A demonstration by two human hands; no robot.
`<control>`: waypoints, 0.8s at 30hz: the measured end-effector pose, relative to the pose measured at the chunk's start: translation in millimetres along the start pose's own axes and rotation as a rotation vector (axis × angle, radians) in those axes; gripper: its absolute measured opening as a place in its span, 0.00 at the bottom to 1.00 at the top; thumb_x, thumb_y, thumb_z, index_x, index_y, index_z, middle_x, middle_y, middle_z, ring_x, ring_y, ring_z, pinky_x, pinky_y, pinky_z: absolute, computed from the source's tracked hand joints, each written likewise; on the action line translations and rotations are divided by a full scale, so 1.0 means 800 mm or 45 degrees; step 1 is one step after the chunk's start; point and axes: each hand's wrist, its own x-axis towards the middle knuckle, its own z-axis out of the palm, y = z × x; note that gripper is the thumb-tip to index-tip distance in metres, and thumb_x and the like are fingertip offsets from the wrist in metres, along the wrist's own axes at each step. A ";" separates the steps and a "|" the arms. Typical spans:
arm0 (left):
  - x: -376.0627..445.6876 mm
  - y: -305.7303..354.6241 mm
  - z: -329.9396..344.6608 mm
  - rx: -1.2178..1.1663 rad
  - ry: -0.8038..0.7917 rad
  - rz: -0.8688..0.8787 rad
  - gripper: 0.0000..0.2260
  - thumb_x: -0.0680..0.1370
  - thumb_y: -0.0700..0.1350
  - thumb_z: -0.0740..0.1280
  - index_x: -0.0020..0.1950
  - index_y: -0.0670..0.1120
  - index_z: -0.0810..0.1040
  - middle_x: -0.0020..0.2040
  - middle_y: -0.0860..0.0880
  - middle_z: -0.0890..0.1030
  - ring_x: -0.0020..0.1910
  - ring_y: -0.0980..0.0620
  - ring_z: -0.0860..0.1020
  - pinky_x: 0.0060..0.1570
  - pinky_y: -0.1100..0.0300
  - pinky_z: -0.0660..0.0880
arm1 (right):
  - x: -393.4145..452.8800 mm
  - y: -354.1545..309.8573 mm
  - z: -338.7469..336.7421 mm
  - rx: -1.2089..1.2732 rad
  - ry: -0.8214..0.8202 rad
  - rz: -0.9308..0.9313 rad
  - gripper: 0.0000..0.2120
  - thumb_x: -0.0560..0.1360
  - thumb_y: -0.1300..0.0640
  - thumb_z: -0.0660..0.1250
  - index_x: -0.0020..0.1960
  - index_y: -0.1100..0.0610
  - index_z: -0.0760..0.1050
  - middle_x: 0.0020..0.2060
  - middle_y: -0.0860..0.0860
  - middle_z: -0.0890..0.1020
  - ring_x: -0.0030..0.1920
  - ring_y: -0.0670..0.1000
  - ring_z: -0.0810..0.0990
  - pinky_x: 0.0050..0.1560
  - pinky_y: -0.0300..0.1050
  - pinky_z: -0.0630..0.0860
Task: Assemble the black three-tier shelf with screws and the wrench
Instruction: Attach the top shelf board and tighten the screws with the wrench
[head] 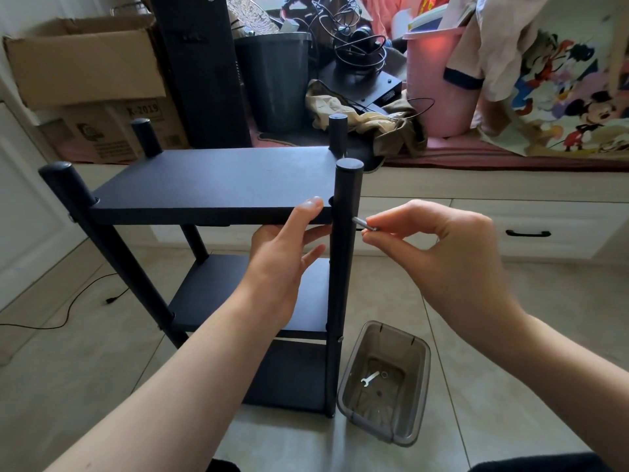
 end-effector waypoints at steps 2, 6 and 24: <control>0.000 0.000 0.000 0.002 -0.003 0.003 0.11 0.80 0.51 0.66 0.53 0.45 0.80 0.53 0.46 0.86 0.55 0.50 0.84 0.62 0.49 0.74 | 0.002 0.001 0.002 0.011 -0.005 0.002 0.06 0.70 0.56 0.77 0.46 0.50 0.84 0.39 0.39 0.84 0.42 0.42 0.82 0.47 0.32 0.76; 0.000 0.000 0.000 0.004 -0.003 0.007 0.10 0.81 0.51 0.65 0.51 0.46 0.80 0.53 0.47 0.86 0.55 0.51 0.84 0.62 0.49 0.75 | 0.004 0.001 0.007 -0.005 -0.011 -0.017 0.06 0.70 0.56 0.77 0.46 0.49 0.83 0.39 0.37 0.83 0.42 0.41 0.81 0.47 0.28 0.74; 0.002 -0.002 0.000 0.020 0.055 -0.007 0.13 0.80 0.53 0.66 0.56 0.45 0.80 0.56 0.46 0.85 0.58 0.48 0.83 0.60 0.51 0.75 | 0.006 0.004 0.015 -0.167 0.058 -0.048 0.06 0.72 0.53 0.76 0.46 0.54 0.81 0.38 0.43 0.82 0.41 0.44 0.80 0.46 0.35 0.75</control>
